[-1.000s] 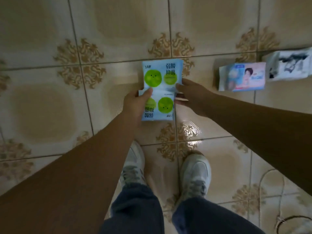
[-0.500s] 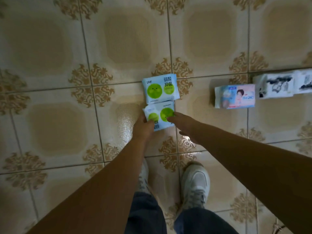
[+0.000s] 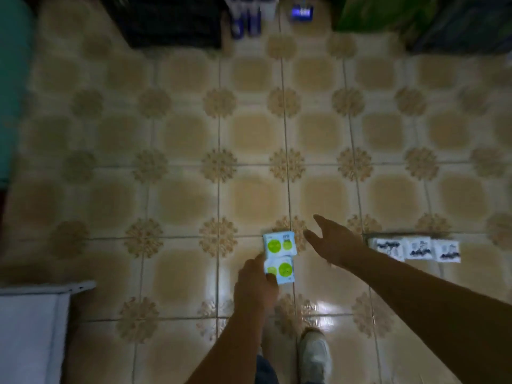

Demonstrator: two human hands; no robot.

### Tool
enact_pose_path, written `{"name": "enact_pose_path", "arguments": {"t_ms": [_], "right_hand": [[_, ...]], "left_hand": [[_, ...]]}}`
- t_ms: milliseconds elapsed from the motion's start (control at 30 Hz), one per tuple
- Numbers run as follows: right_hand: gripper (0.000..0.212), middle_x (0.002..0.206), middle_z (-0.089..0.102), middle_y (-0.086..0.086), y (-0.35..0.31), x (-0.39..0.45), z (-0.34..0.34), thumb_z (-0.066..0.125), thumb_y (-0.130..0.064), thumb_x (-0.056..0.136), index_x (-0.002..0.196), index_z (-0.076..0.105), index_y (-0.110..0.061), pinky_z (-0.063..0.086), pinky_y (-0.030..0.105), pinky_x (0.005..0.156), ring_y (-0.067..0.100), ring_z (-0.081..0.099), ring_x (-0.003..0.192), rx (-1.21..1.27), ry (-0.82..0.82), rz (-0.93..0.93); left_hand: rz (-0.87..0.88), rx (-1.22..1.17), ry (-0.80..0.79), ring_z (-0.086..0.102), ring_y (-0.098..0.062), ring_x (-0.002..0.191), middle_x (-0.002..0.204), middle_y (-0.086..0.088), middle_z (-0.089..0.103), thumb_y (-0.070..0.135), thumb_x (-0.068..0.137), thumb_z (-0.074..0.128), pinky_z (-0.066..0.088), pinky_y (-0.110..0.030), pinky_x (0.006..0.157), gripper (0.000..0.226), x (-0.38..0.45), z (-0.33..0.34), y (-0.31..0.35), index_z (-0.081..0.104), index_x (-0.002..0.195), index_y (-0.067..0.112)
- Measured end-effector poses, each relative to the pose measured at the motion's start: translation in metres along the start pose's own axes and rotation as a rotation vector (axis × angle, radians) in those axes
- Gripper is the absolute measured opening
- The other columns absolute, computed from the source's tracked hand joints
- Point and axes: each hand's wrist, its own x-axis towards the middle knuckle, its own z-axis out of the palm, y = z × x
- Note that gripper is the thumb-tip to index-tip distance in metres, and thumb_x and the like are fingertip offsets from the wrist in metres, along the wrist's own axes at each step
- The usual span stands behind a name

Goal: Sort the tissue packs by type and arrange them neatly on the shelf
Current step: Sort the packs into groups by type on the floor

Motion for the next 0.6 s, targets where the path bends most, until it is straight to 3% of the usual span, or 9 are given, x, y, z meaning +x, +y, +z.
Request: {"name": "enact_pose_path", "arguments": {"t_ms": [167, 300, 433, 600], "right_hand": [[0.064, 0.157, 0.034, 0.008, -0.148, -0.18, -0.162, 0.038, -0.052, 0.1, 0.154, 0.026, -0.019, 0.03, 0.034, 0.112, 0.028, 0.037, 0.141, 0.131, 0.205, -0.218], [0.057, 0.157, 0.034, 0.0, -0.253, -0.332, -0.243, 0.038, -0.048, 0.102, 0.153, 0.03, -0.023, 0.028, 0.034, 0.112, 0.023, 0.035, 0.142, 0.317, 0.296, -0.525], [0.059, 0.153, 0.039, -0.01, -0.319, -0.453, -0.264, 0.038, -0.059, 0.096, 0.148, 0.037, -0.031, 0.032, 0.036, 0.114, 0.015, 0.036, 0.141, 0.431, 0.321, -0.834], [0.06, 0.154, 0.036, -0.011, -0.369, -0.57, -0.22, 0.035, -0.059, 0.096, 0.15, 0.035, -0.032, 0.029, 0.032, 0.112, 0.01, 0.034, 0.14, 0.382, 0.197, -1.238]], "left_hand": [[0.133, -0.017, 0.2, 0.041, -0.022, 0.135, 0.147, -0.004, 0.044, 0.025, 0.1, 0.044, 0.037, -0.032, 0.108, 0.055, -0.172, -0.176, 0.105, 0.031, 0.153, 0.022], [0.277, -0.093, 0.442, 0.044, -0.026, 0.133, 0.143, -0.006, 0.047, 0.026, 0.096, 0.047, 0.04, -0.037, 0.107, 0.054, -0.303, -0.29, 0.157, 0.039, 0.149, 0.018], [0.328, -0.247, 0.742, 0.048, -0.02, 0.129, 0.147, 0.0, 0.045, 0.03, 0.1, 0.047, 0.038, -0.027, 0.105, 0.051, -0.424, -0.353, 0.154, 0.039, 0.149, 0.023], [0.21, -0.364, 1.113, 0.045, -0.013, 0.131, 0.141, 0.004, 0.051, 0.029, 0.095, 0.055, 0.03, -0.018, 0.105, 0.049, -0.539, -0.35, 0.087, 0.047, 0.143, 0.024]]}}
